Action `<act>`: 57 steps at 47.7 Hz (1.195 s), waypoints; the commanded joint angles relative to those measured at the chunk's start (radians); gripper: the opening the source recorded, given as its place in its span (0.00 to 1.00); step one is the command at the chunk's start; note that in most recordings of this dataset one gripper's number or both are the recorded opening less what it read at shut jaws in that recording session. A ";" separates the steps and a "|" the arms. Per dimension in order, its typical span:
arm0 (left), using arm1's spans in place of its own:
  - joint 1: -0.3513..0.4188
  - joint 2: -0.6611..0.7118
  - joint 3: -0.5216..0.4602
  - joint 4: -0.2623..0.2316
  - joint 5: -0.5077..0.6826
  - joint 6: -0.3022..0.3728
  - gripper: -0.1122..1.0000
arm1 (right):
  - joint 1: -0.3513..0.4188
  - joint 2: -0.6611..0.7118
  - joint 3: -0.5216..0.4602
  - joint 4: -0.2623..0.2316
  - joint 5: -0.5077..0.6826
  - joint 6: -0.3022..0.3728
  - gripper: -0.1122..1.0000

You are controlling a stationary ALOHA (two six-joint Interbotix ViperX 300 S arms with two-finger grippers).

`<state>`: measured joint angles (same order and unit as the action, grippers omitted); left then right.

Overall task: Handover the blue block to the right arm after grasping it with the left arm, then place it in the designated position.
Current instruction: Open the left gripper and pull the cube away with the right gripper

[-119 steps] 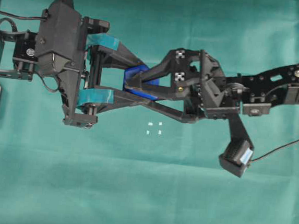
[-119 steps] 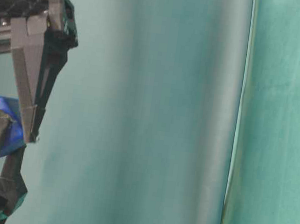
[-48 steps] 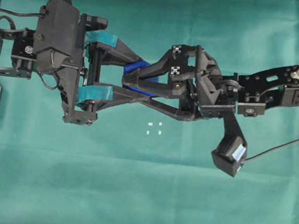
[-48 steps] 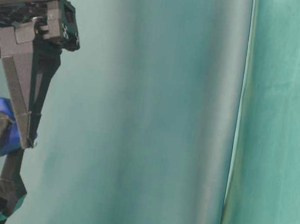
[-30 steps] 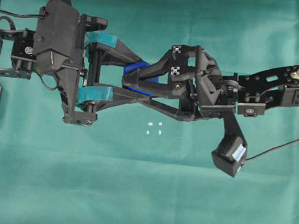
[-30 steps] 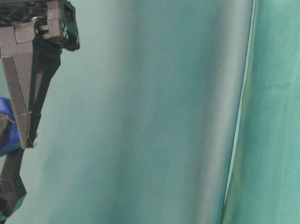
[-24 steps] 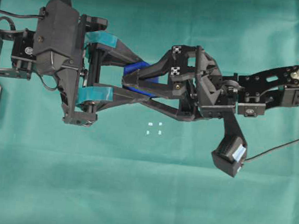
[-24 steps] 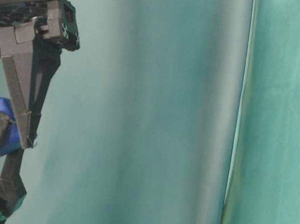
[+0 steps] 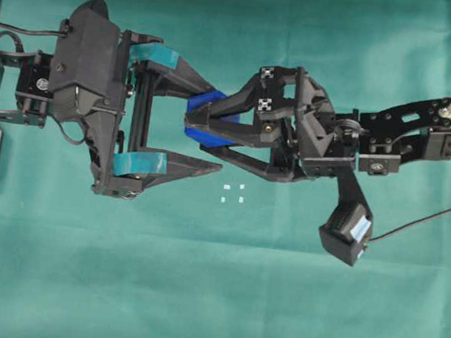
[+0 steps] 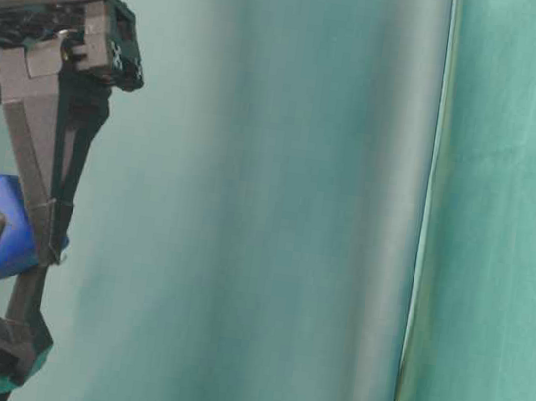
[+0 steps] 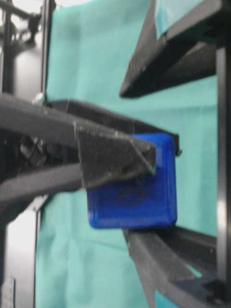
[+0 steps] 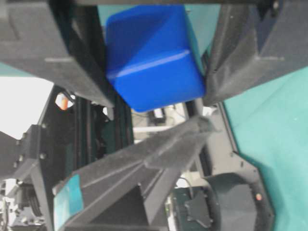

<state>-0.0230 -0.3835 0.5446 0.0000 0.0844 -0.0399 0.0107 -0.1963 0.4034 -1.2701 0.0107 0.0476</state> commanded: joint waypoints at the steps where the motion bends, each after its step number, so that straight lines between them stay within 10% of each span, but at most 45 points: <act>1: -0.011 -0.023 -0.003 -0.002 -0.005 0.000 1.00 | -0.005 -0.020 -0.009 0.003 0.005 0.003 0.64; 45: 0.002 -0.121 0.077 -0.002 -0.005 0.000 1.00 | -0.003 -0.150 0.120 0.003 0.006 0.072 0.64; 57: 0.002 -0.120 0.077 -0.003 -0.005 0.000 1.00 | -0.003 -0.150 0.118 0.069 0.006 0.281 0.64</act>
<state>-0.0230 -0.4970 0.6351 -0.0015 0.0844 -0.0414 0.0061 -0.3329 0.5369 -1.2287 0.0215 0.2777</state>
